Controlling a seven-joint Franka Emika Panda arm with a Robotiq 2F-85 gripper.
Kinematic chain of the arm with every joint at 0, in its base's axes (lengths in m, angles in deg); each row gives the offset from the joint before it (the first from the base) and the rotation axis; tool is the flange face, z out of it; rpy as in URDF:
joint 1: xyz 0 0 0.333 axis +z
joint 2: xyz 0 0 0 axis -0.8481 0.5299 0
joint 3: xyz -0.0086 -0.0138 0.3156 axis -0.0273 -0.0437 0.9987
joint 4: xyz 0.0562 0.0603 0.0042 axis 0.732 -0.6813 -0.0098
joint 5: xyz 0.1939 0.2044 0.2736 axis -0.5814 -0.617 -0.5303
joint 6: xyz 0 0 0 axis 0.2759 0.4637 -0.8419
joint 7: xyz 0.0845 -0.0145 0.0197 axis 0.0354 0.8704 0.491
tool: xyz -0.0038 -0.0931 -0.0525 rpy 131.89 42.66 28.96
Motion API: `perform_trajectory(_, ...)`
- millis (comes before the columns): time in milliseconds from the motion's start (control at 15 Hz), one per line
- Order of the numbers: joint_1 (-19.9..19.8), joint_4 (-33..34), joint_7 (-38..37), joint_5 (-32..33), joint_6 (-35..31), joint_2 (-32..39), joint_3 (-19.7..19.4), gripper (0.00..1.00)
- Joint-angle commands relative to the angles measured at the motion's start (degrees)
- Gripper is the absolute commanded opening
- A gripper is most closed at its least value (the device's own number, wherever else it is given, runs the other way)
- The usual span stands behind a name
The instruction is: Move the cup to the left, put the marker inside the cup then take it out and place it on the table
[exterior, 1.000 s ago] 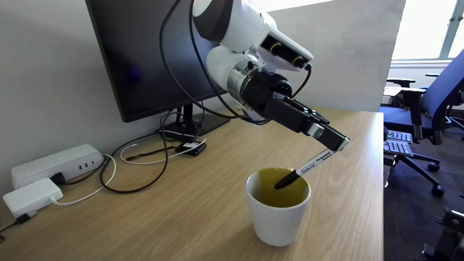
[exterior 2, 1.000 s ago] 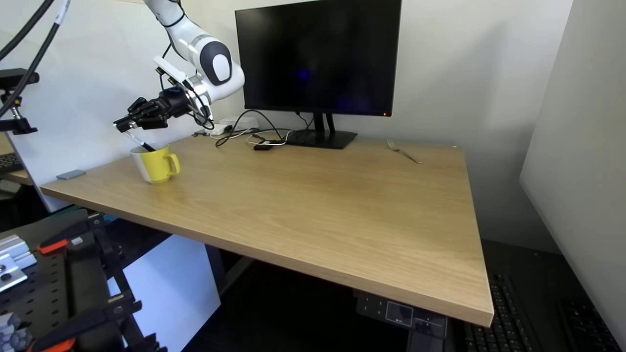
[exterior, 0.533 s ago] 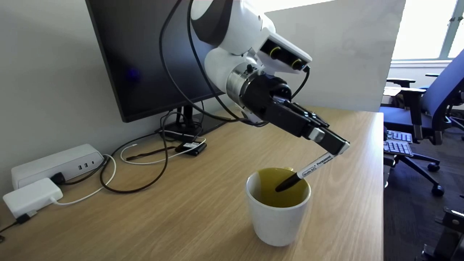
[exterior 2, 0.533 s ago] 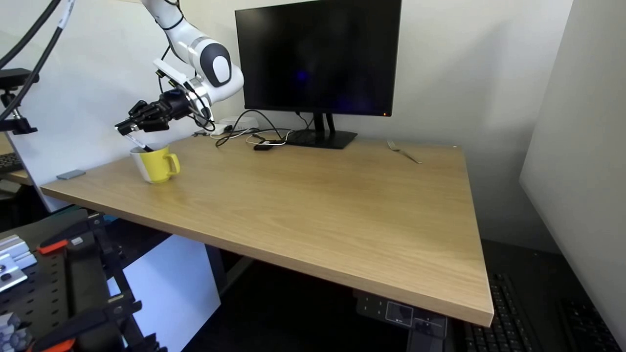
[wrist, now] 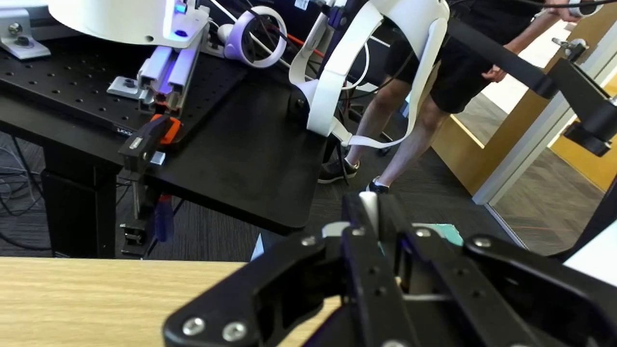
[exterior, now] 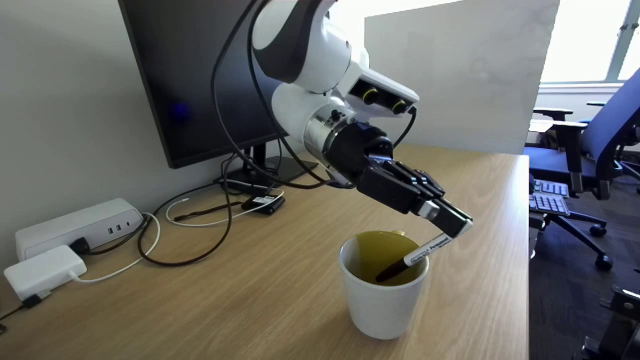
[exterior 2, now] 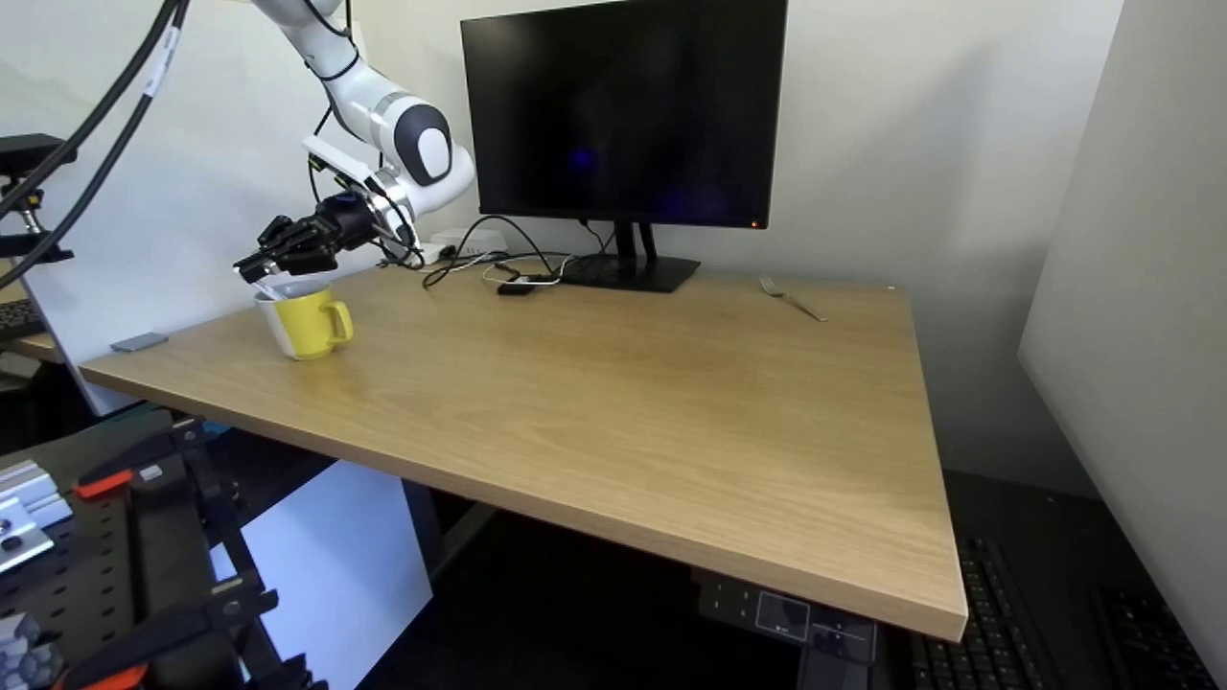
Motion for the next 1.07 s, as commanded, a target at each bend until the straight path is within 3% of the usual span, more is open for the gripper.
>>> perform_trajectory(0, 0.4, 3.9, -1.9, 1.9, 1.8, 2.2, 0.7, 0.03)
perform_trajectory(533, 0.9, 6.8, -2.2, 3.2, 2.3, 4.0, 0.8, 0.03)
perform_trajectory(600, 0.9, 7.0, -2.2, 3.3, 2.4, 4.2, 0.8, 0.37)
perform_trajectory(733, 1.0, 7.4, -2.2, 3.6, 2.5, 4.4, 0.8, 0.42)
perform_trajectory(1000, 1.2, 7.9, -2.1, 3.9, 2.3, 4.5, 0.8, 0.71)
